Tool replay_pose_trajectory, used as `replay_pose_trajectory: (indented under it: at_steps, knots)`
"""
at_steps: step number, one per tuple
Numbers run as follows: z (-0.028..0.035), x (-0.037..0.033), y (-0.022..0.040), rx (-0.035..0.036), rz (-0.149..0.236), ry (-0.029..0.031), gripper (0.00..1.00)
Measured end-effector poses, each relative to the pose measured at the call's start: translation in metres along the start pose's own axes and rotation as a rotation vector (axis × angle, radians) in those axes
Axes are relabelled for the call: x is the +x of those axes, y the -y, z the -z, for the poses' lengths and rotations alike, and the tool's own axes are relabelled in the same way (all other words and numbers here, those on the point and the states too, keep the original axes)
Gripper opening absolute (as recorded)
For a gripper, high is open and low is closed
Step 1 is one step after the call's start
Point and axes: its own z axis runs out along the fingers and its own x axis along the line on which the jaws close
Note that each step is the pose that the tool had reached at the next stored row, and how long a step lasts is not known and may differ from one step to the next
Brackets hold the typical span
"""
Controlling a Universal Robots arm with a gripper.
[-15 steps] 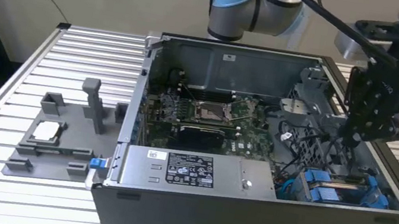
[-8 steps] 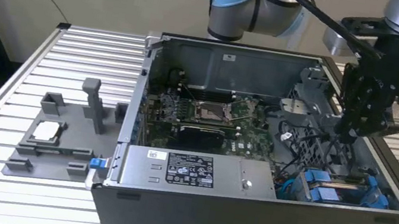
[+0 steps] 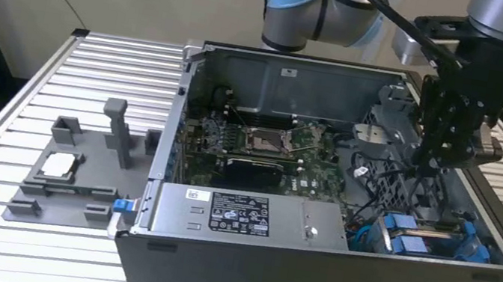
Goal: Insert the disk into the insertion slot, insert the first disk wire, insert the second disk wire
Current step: 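Insert the first disk wire, then insert the second disk wire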
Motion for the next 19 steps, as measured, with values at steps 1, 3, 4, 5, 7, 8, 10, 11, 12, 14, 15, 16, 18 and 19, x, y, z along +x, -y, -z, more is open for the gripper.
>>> replay_pose_trajectory:
  at_steps: [1, 3, 4, 5, 7, 8, 10, 11, 12, 14, 15, 16, 18, 19]
  knots:
    - [0.0006, 0.0, -0.0011, 0.0, 0.004, -0.0002, 0.27]
    - [0.0011, -0.0002, -0.0034, 0.0, 0.012, -0.0011, 0.27]
    - [0.0013, -0.0004, -0.0047, 0.0001, 0.016, -0.0013, 0.27]
    - [0.0014, -0.0006, -0.006, 0.0001, 0.02, -0.0009, 0.27]
    - [0.0017, -0.0006, -0.0087, 0.0001, 0.027, -0.0004, 0.27]
    - [0.0018, -0.0005, -0.01, 0.0001, 0.031, 0.0, 0.27]
    - [0.0021, -0.0005, -0.0129, 0.0001, 0.041, -0.0004, 0.27]
    - [0.0023, -0.0005, -0.0146, 0.0002, 0.046, -0.0017, 0.27]
    - [0.0024, -0.0004, -0.0162, 0.0002, 0.052, -0.0033, 0.27]
    - [0.0022, -0.0003, -0.019, 0.0002, 0.064, -0.0065, 0.27]
    - [0.0019, -0.0002, -0.0203, 0.0003, 0.069, -0.0079, 0.27]
    - [0.0012, -0.0002, -0.0215, 0.0003, 0.074, -0.009, 0.27]
    - [-0.0007, -0.0004, -0.0236, 0.0006, 0.083, -0.0098, 0.27]
    - [-0.0016, -0.0004, -0.0246, 0.0009, 0.088, -0.0099, 0.27]
